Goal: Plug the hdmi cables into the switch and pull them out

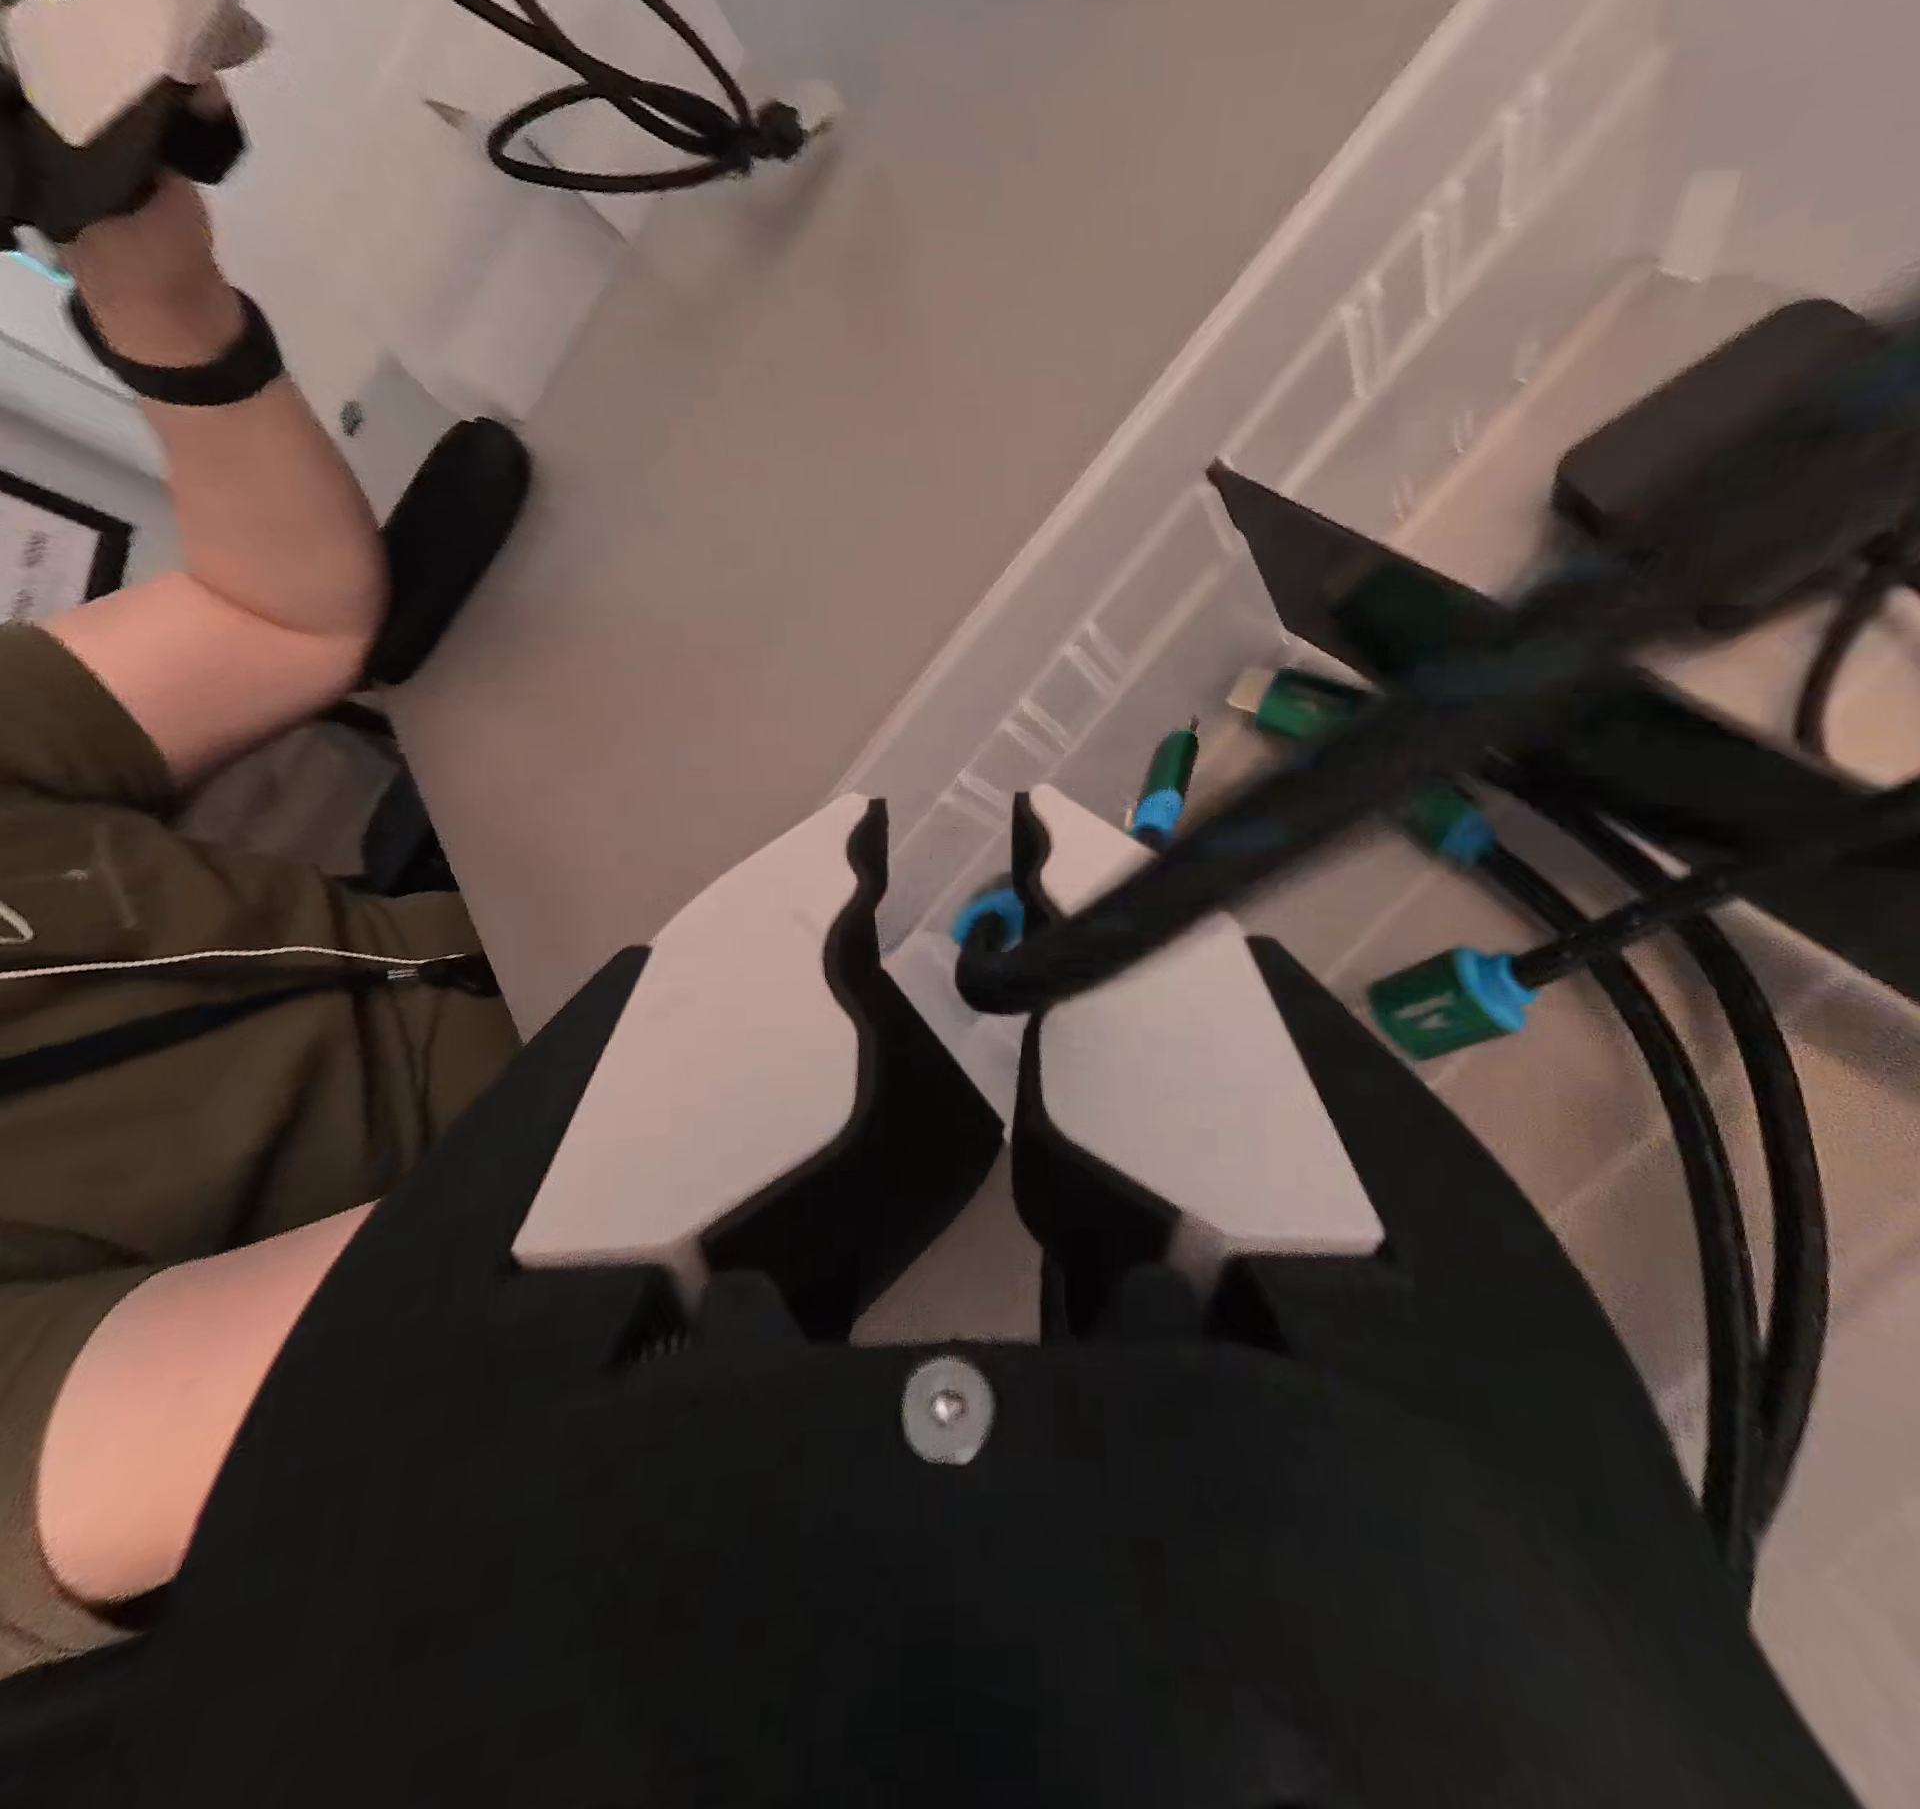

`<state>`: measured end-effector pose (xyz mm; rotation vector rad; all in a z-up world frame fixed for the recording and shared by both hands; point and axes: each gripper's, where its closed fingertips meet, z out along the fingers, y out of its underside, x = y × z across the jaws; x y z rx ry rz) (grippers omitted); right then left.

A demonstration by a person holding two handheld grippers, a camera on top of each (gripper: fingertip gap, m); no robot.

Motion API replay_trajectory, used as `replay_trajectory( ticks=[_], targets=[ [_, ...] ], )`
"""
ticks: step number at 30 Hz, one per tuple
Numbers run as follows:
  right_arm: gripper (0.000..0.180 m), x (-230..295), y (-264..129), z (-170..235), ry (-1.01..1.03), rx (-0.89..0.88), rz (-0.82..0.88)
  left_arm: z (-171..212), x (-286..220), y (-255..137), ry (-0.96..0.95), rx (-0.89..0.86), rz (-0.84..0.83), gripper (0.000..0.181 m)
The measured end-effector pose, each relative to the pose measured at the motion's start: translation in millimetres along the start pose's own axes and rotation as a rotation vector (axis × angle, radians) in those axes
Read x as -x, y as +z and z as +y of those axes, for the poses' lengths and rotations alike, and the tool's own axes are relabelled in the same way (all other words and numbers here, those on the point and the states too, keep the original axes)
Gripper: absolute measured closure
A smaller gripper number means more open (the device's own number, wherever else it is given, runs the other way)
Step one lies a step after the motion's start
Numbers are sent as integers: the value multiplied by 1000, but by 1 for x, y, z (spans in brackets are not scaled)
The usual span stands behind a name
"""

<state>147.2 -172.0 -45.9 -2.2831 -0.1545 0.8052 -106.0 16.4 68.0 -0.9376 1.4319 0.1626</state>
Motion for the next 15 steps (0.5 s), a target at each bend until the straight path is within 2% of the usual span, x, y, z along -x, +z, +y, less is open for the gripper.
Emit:
replay_trajectory(
  ticks=[4,5,8,10,12,15],
  targets=[
    [168,-20,-2,31,93,182,187,0,-3,1,3,1,10,155],
    [165,-25,-4,36,119,210,225,0,-3,1,4,2,12,155],
    [164,-30,-11,24,128,148,264,0,-2,0,4,4,10,155],
    [151,-48,-24,11,103,79,392,0,-1,-1,1,3,9,155],
    [130,-72,-38,1,66,34,546,0,-1,-1,0,3,9,155],
    [128,-92,-44,-13,-38,-23,648,0,-2,-1,-1,5,15,155]
  ],
)
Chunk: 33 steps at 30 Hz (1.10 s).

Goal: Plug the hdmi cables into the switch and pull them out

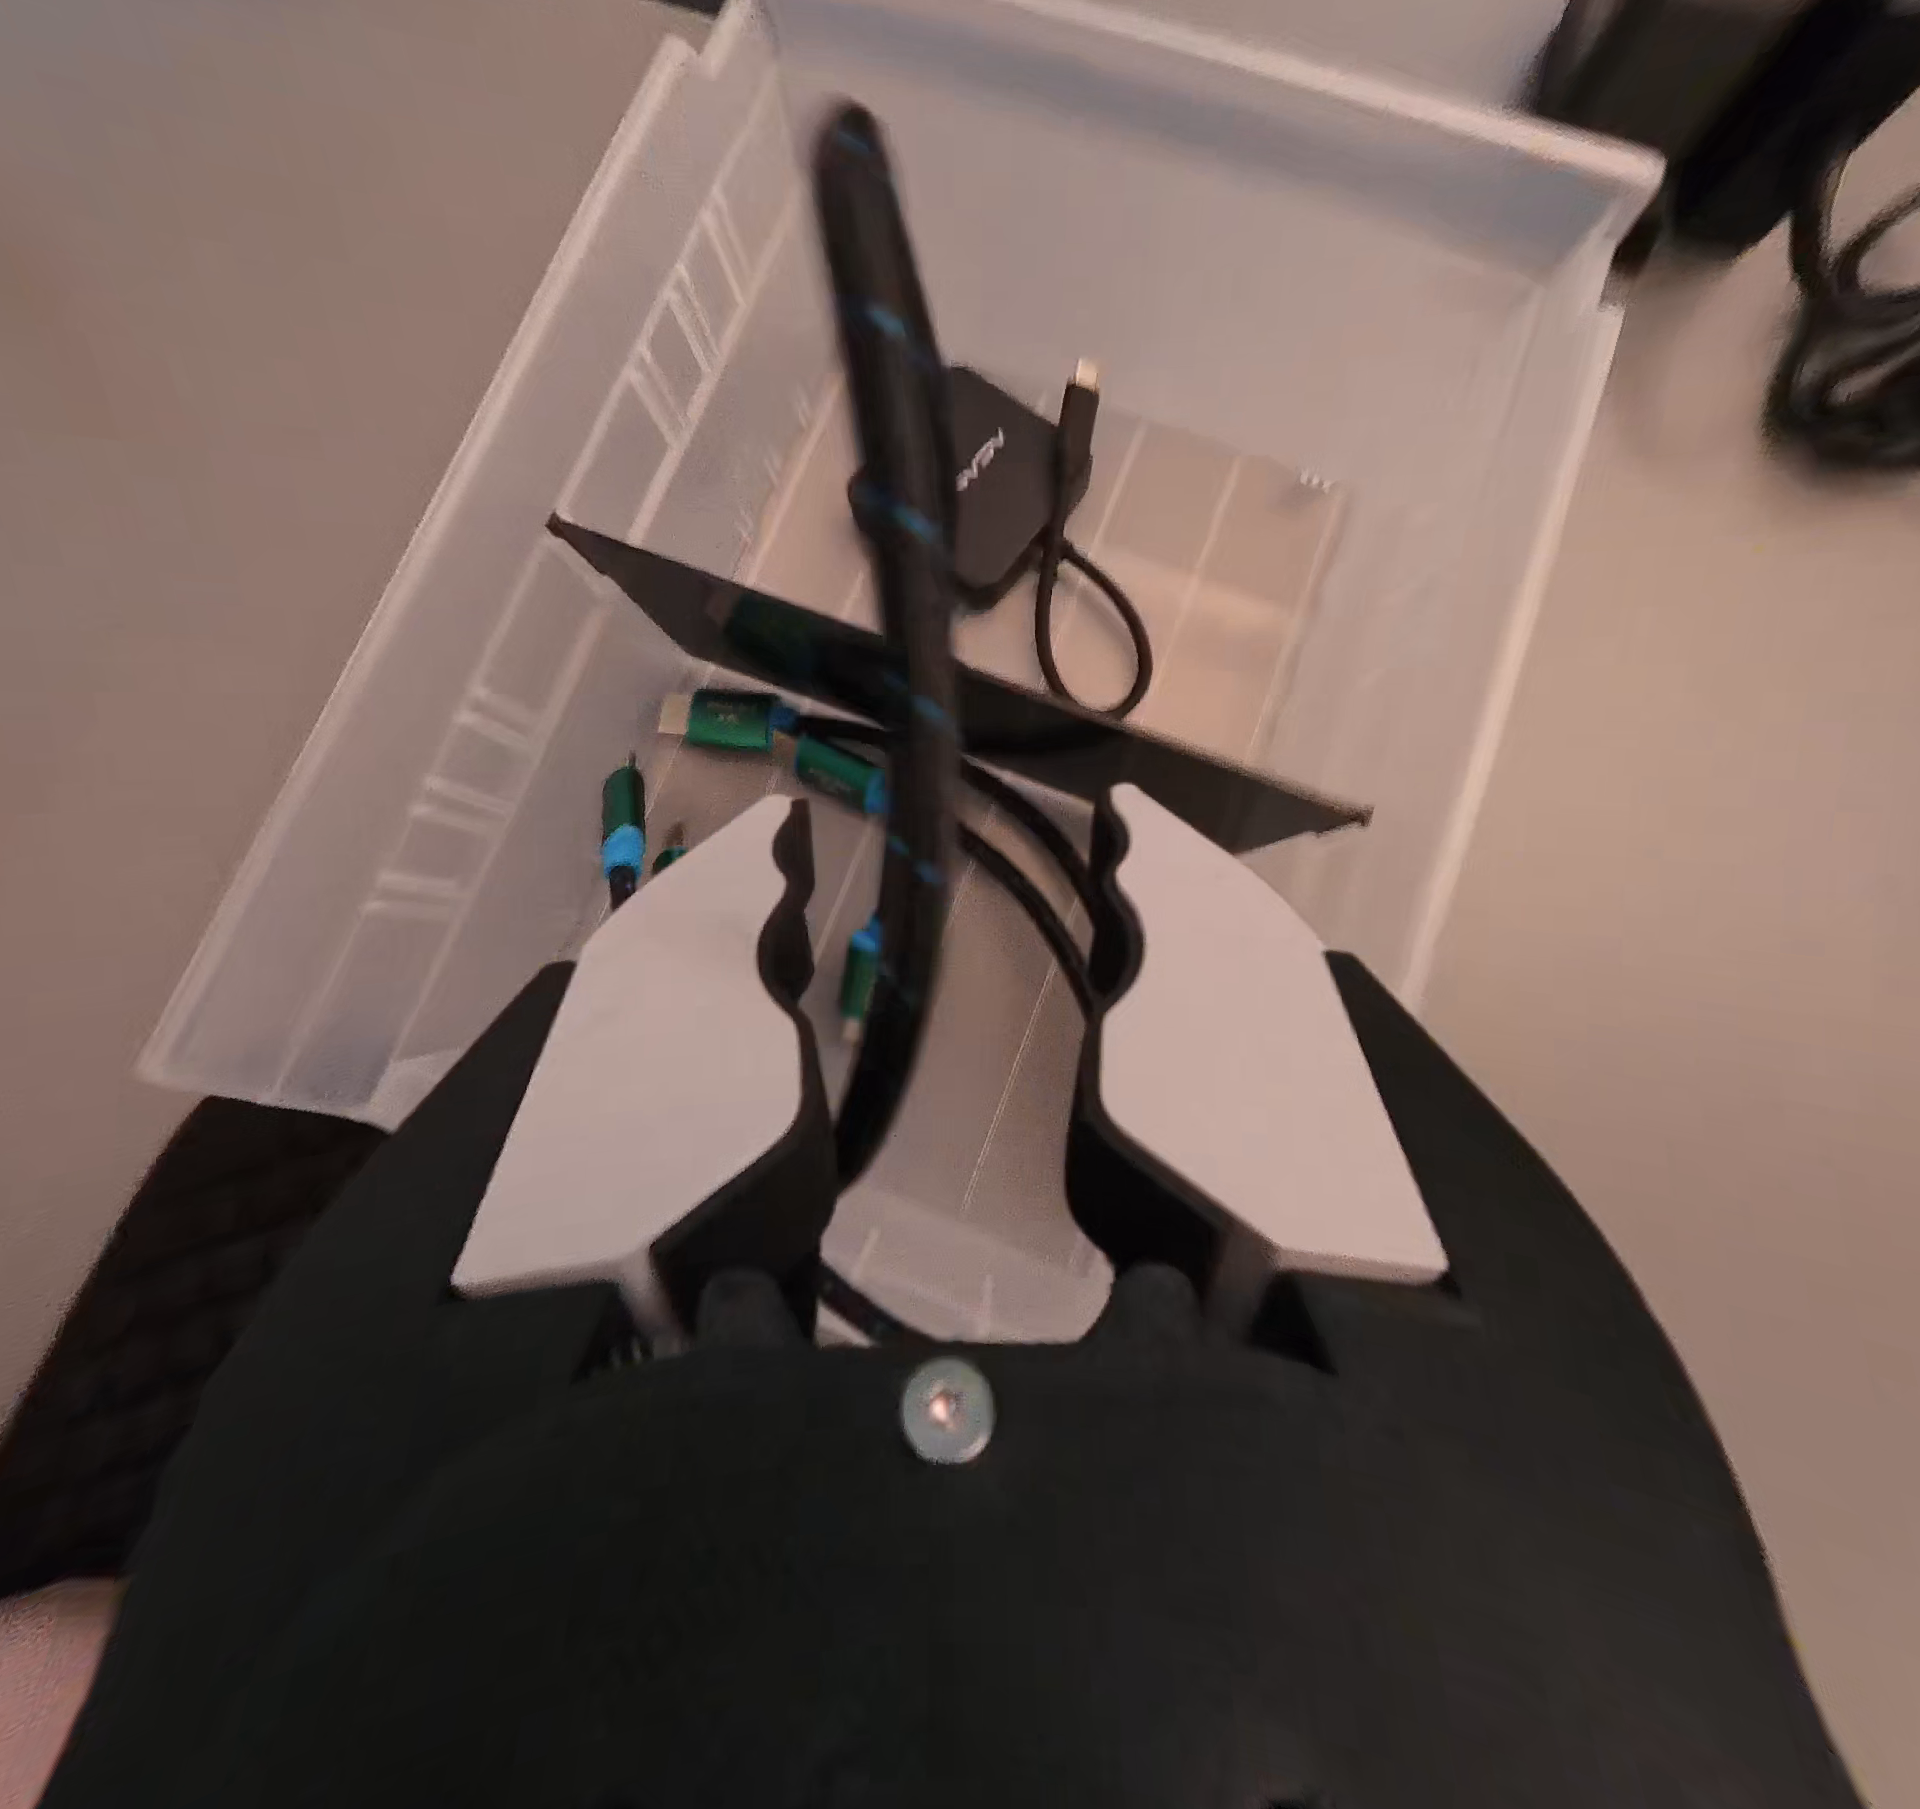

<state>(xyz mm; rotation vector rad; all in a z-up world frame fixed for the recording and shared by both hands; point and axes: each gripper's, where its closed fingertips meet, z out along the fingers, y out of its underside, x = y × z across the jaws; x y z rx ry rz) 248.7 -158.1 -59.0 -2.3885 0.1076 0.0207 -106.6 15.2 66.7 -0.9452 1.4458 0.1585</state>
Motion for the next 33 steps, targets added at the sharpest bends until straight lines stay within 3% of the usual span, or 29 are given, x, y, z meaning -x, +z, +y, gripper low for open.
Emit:
replay_trajectory(
  ticks=[10,11,13,17,21,24,30,33],
  targets=[
    [163,1,-27,-50,-56,-217,78,1,-3,1,4,10,12,154],
    [175,1,-27,-50,-47,-215,72,1,-3,1,4,11,12,155],
    [176,9,-30,-57,-56,-264,12,1,-3,1,7,11,13,155],
    [176,24,-78,-91,-93,-493,25,0,-3,1,7,11,14,155],
    [176,34,-136,-108,-163,-679,152,2,-2,1,4,14,12,155],
    [176,29,-148,-102,-182,-677,227,2,-3,2,6,17,14,155],
    [175,-7,-137,-73,-211,-541,378,1,-3,1,1,13,16,155],
    [176,-1,-129,-75,-384,-555,398,2,-4,2,0,15,19,155]
  ],
)
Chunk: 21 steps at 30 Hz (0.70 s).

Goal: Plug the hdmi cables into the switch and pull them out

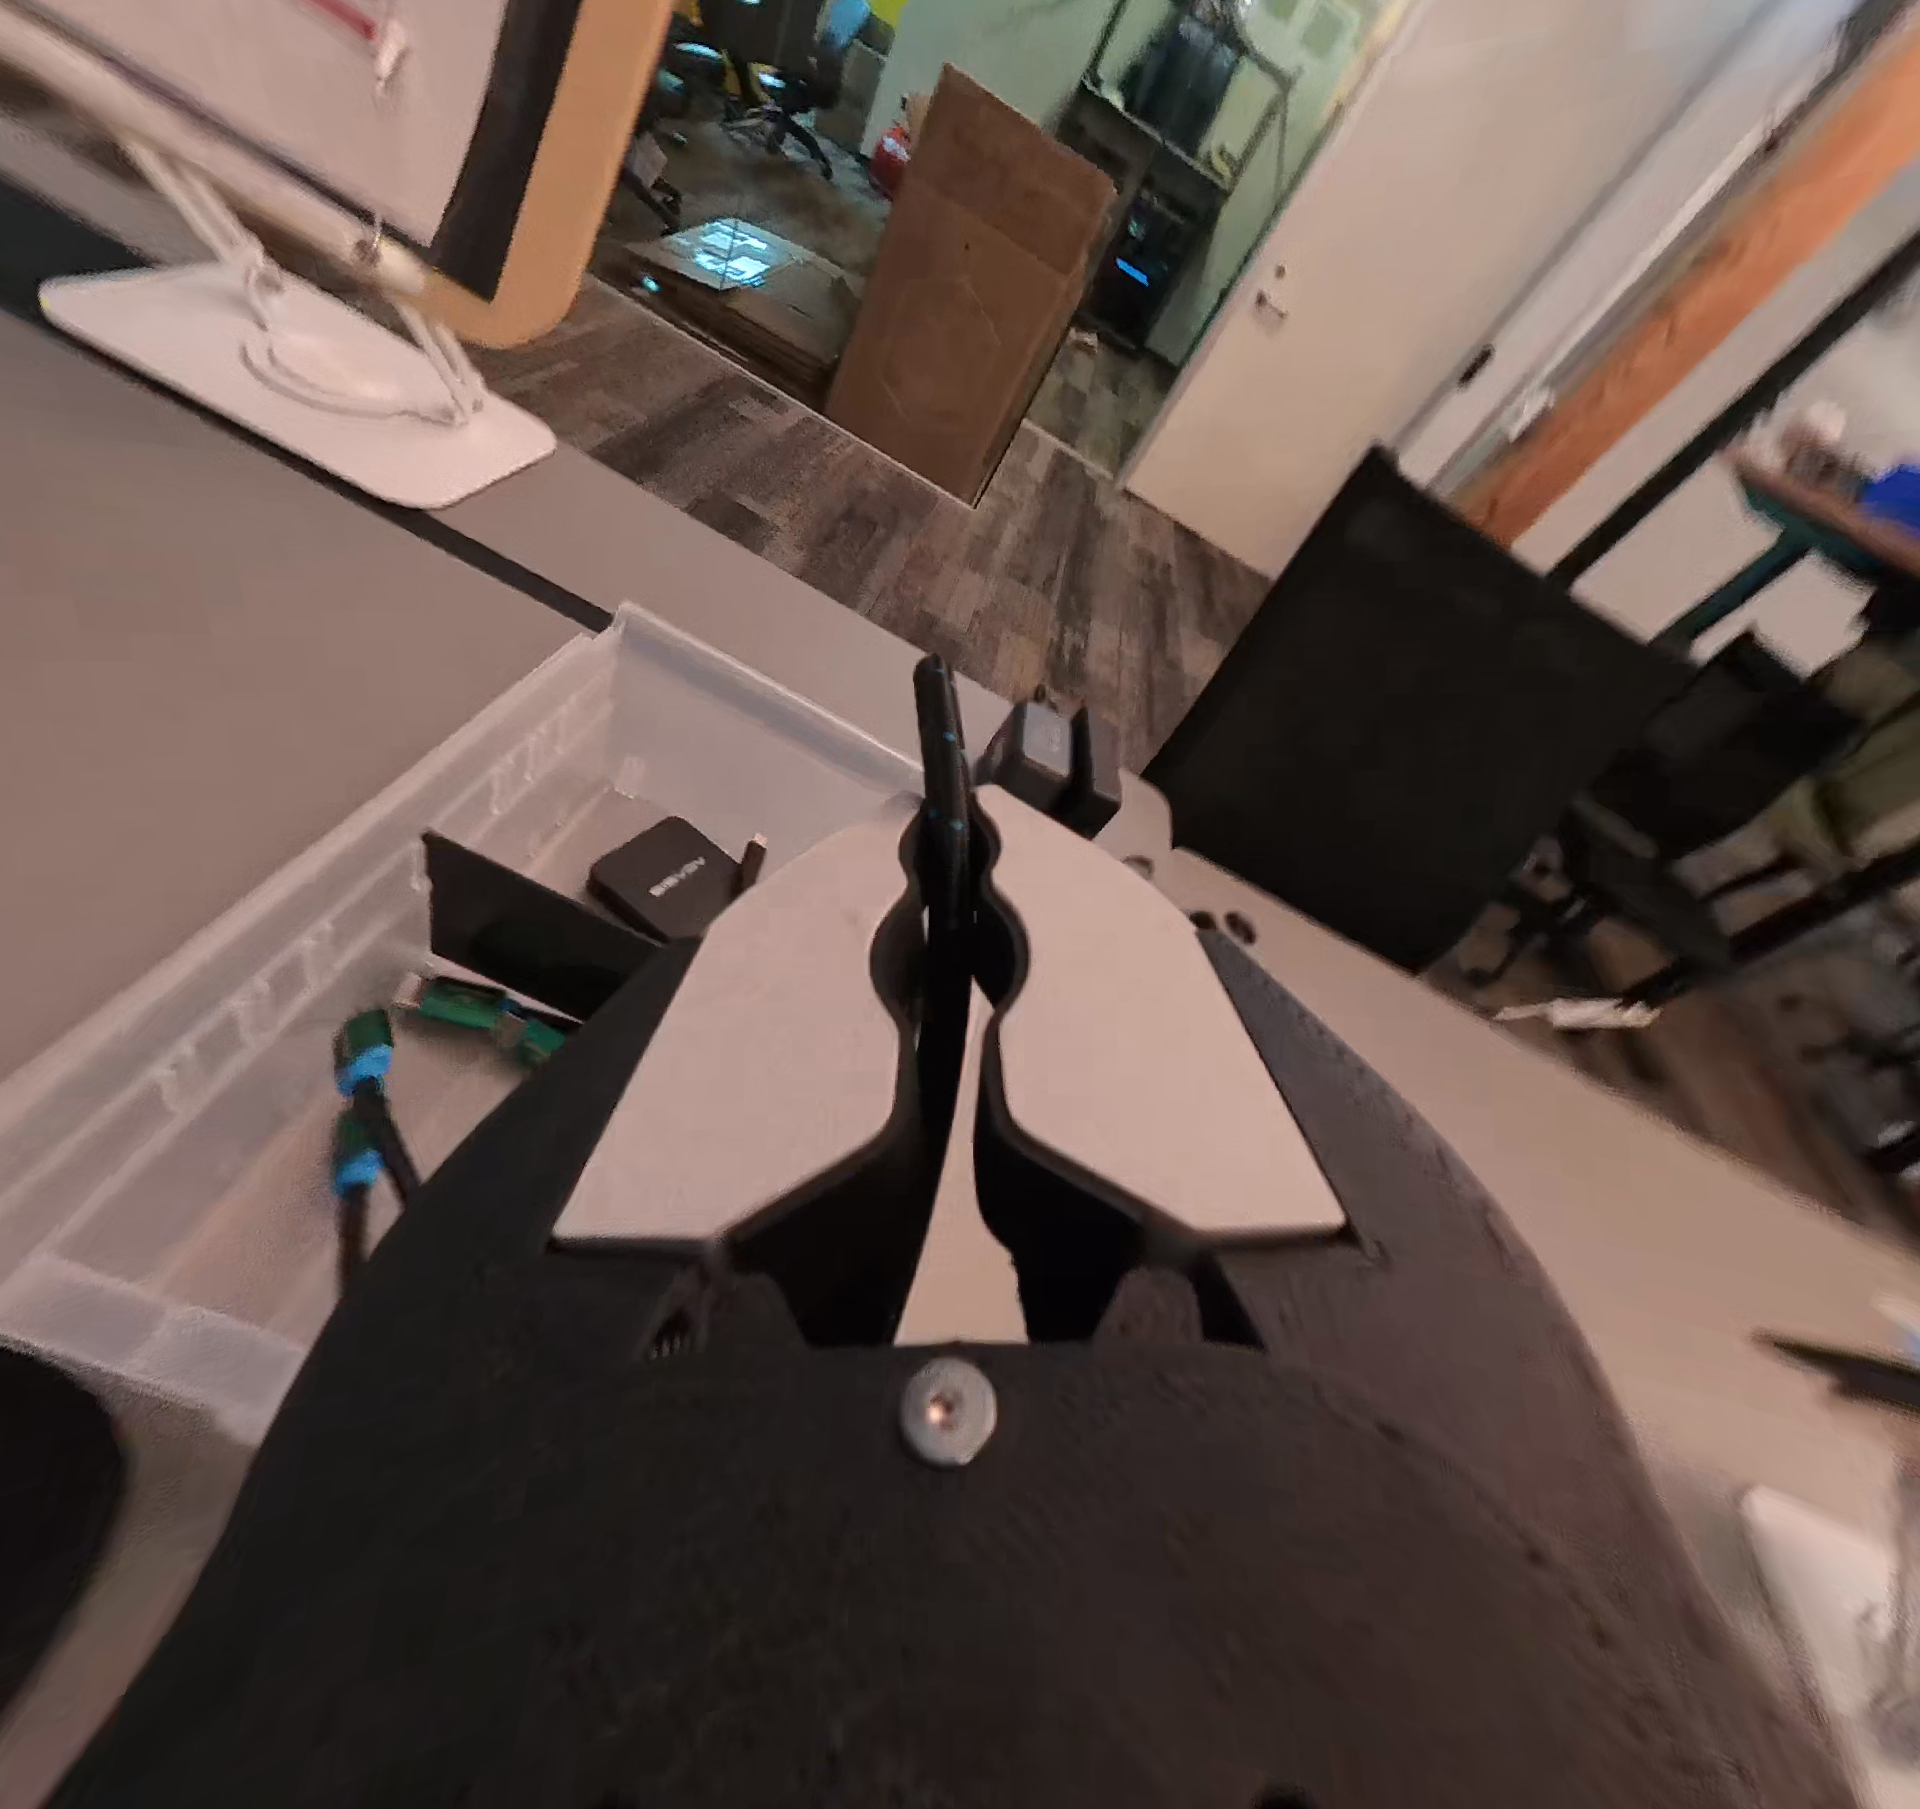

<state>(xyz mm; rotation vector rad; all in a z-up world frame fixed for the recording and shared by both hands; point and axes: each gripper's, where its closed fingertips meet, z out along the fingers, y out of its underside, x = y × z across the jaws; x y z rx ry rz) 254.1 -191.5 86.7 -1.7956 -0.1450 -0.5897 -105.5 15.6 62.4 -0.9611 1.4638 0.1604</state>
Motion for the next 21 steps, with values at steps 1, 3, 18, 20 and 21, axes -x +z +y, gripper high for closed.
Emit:
replay_trajectory(
  ticks=[1,3,18,20,21],
  targets=[
    [176,7,4,1,-68,-4,-20,0,-1,0,2,2,2,155],
    [176,30,17,6,-135,26,-123,0,-3,1,6,4,5,155],
    [174,182,37,59,-13,464,-922,-1,-5,1,14,7,16,155],
    [161,182,41,62,6,492,-898,-2,-6,1,16,5,19,155],
    [161,180,40,59,16,483,-894,-3,-7,1,16,3,22,155]
  ],
)
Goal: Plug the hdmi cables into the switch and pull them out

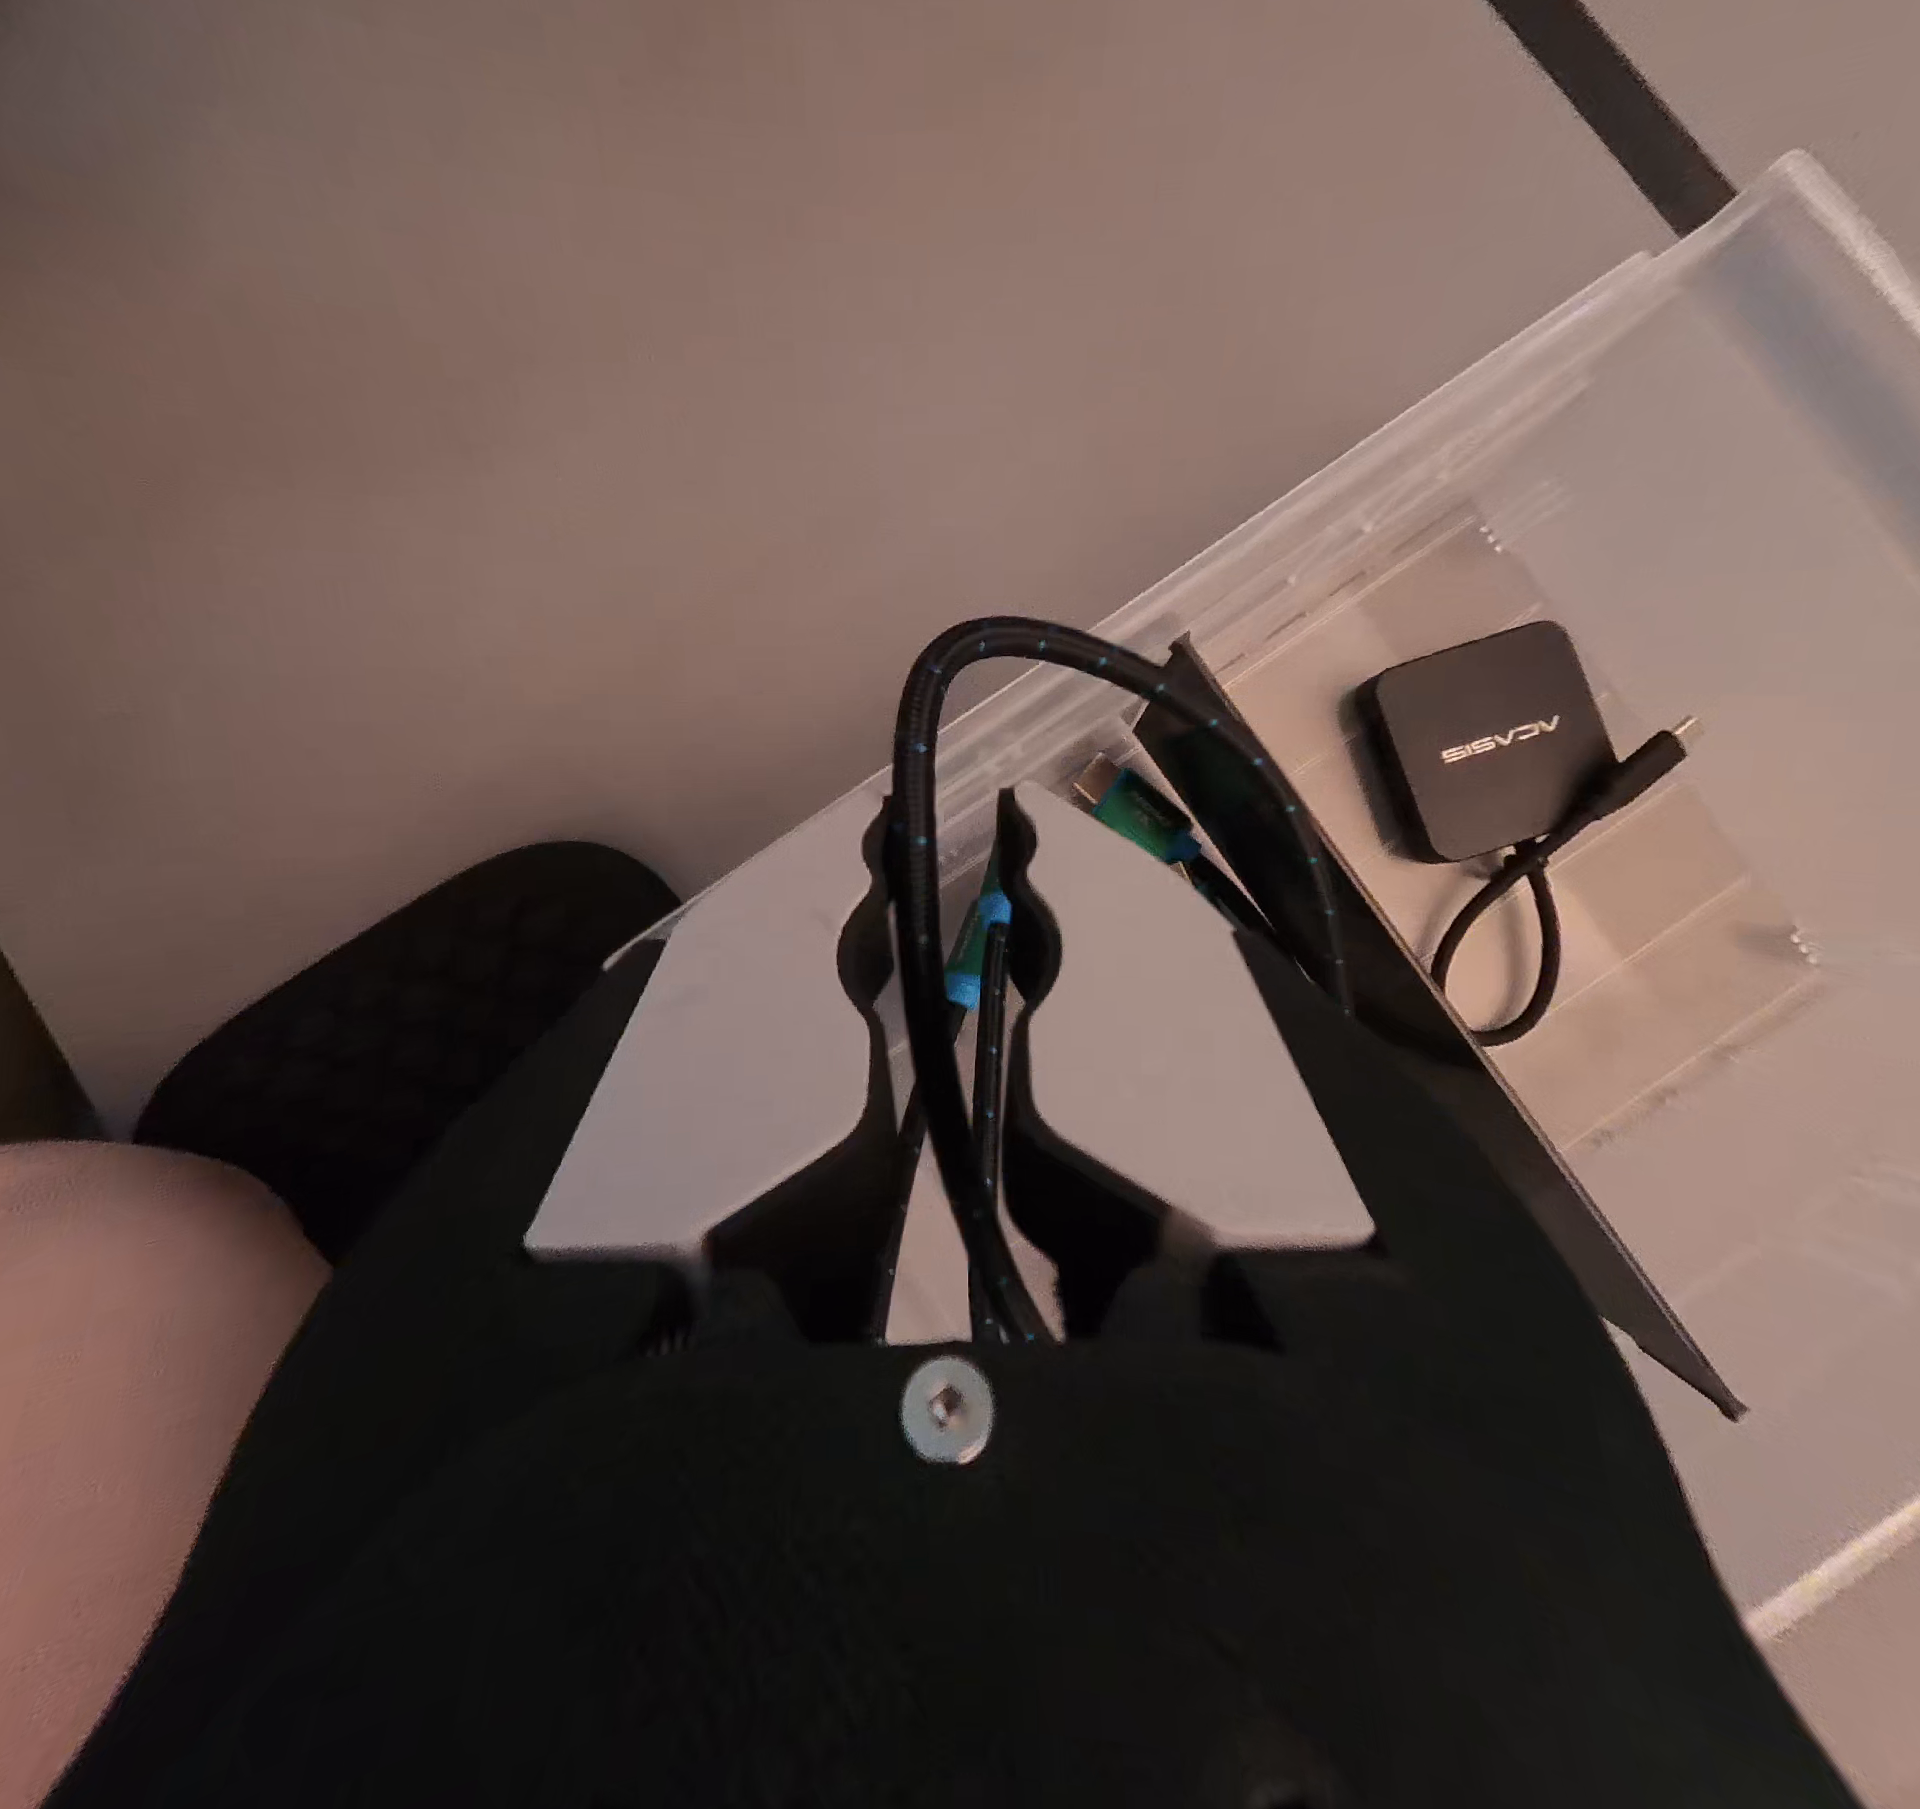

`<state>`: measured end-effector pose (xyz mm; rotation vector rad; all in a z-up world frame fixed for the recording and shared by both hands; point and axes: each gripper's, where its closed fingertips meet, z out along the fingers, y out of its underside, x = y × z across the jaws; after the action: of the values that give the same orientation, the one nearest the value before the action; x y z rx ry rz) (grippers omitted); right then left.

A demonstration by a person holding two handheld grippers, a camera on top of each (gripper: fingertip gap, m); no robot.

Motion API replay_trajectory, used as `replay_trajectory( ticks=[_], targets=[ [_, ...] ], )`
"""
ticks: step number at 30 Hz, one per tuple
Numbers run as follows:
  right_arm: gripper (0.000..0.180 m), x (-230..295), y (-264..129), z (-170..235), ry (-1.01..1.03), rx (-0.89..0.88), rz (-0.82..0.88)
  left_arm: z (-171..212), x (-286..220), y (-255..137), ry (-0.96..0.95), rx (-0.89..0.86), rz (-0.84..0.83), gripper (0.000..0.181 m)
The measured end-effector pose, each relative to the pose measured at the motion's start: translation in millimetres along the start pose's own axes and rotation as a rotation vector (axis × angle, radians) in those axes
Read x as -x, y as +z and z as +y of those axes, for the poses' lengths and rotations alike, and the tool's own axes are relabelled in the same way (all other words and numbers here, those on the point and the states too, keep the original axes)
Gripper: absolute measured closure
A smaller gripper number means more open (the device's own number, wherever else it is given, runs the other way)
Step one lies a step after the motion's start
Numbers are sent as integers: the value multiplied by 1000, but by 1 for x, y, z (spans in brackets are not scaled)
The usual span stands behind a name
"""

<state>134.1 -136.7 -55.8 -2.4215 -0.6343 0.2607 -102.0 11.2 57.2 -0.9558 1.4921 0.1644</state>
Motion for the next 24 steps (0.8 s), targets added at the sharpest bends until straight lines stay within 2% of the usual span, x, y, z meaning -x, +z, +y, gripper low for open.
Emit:
replay_trajectory(
  ticks=[4,8,10,13,16,19,22,23,24],
  targets=[
    [144,5,-30,-39,-92,-209,88,-3,-4,-1,-7,-26,28,155],
    [132,25,-61,-98,-373,-425,255,-12,-10,-9,-50,-109,138,155],
    [123,47,-66,-130,-489,-535,265,-18,-11,-18,-65,-172,190,156],
    [124,88,-56,-174,-647,-639,217,-29,-14,-34,-79,-262,270,155],
    [128,140,-27,-203,-812,-651,123,-36,-22,-44,-75,-312,348,155],
    [135,178,10,-211,-969,-562,92,-42,-31,-50,-38,-344,388,156],
    [148,182,32,-215,-1035,-481,163,-46,-40,-55,-11,-374,431,155],
    [156,183,36,-215,-1045,-469,165,-47,-43,-57,-12,-389,456,155],
    [157,185,40,-213,-1049,-456,147,-46,-45,-59,-16,-400,481,156]
  ],
)
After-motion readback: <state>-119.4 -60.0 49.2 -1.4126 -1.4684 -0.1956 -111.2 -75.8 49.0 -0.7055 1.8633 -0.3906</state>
